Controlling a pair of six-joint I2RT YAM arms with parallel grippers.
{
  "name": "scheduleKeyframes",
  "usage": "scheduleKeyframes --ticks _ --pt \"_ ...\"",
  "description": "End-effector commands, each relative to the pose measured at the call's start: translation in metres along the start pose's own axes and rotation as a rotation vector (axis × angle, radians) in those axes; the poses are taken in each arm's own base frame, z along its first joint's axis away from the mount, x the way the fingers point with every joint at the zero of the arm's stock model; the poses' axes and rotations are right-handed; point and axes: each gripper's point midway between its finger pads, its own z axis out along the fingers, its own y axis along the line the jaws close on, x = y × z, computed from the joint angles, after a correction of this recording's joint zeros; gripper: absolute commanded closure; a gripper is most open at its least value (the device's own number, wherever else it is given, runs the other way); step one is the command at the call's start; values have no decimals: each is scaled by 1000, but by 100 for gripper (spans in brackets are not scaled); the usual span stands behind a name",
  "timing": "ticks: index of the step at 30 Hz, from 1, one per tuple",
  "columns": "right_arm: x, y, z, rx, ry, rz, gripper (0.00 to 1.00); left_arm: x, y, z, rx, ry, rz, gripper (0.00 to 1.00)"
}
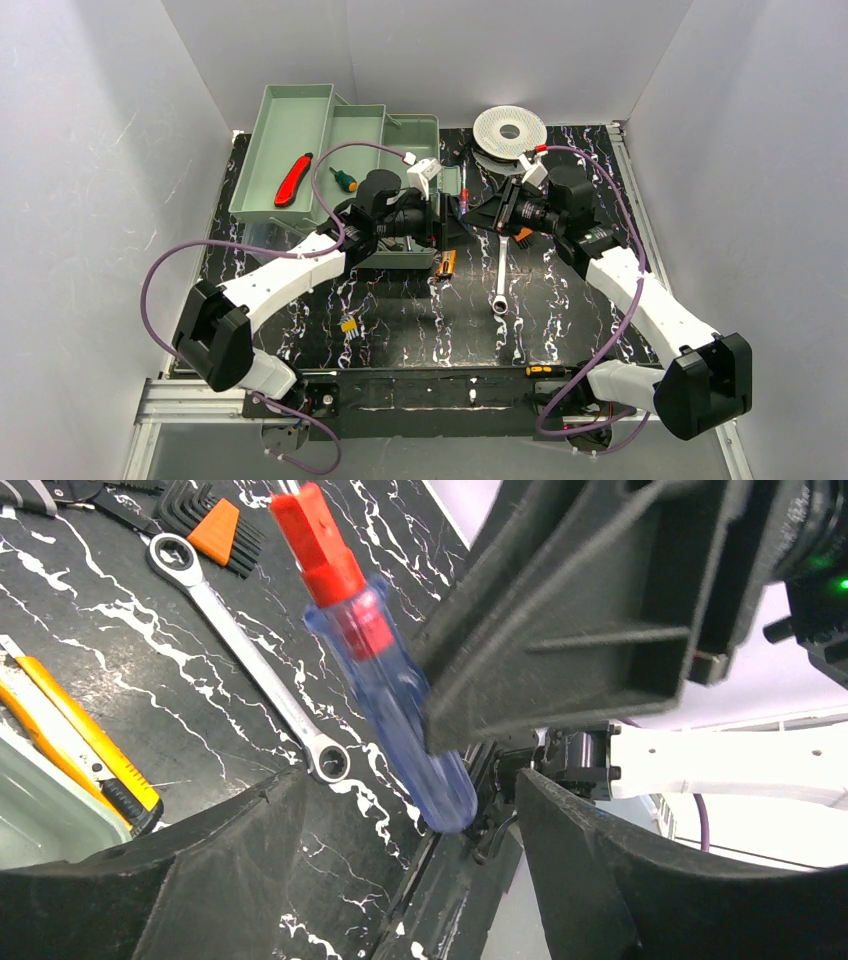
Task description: Pack the tool kit
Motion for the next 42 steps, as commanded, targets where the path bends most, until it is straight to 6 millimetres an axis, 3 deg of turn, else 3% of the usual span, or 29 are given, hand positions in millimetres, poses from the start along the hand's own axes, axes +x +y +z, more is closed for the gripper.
scheduleKeyframes --ticks 1,2,4,7,9,12,14,20,24,30,34,38,42 --pt "-1 24 -3 -94 -16 -73 99 -15 -14 6 48 -20 -6 28" --pt "0 24 -3 -98 -15 -74 99 -17 -15 8 57 -21 -7 29" --pt "1 24 -2 -99 -11 -75 99 -19 -18 10 65 -21 -5 42" --pt "2 23 -3 -100 -9 -81 98 -19 -19 13 74 -5 -1 83" --pt "3 21 -3 -88 -10 -83 89 -17 -18 13 67 4 0 100" --pt "-1 13 -7 -30 -43 -77 49 -13 -11 5 14 17 21 100" --pt "-5 3 -11 34 -87 -80 36 -12 -1 -6 -64 19 60 100" --pt "-16 -4 -27 120 -168 -129 34 -39 40 -66 -304 -45 64 100" --pt "-18 -8 -34 162 -185 -163 35 -62 87 -133 -605 -59 59 100" --pt "-18 -14 -40 206 -178 -206 36 -93 141 -233 -1025 -110 113 100" --pt "-19 -22 -46 270 -183 -209 37 -107 175 -290 -1306 -79 145 100" --pt "-21 -37 -58 366 -206 -207 37 -100 208 -318 -1444 -30 97 100" --pt "-19 -57 -69 466 -221 -234 38 -85 233 -319 -1466 -7 59 100"
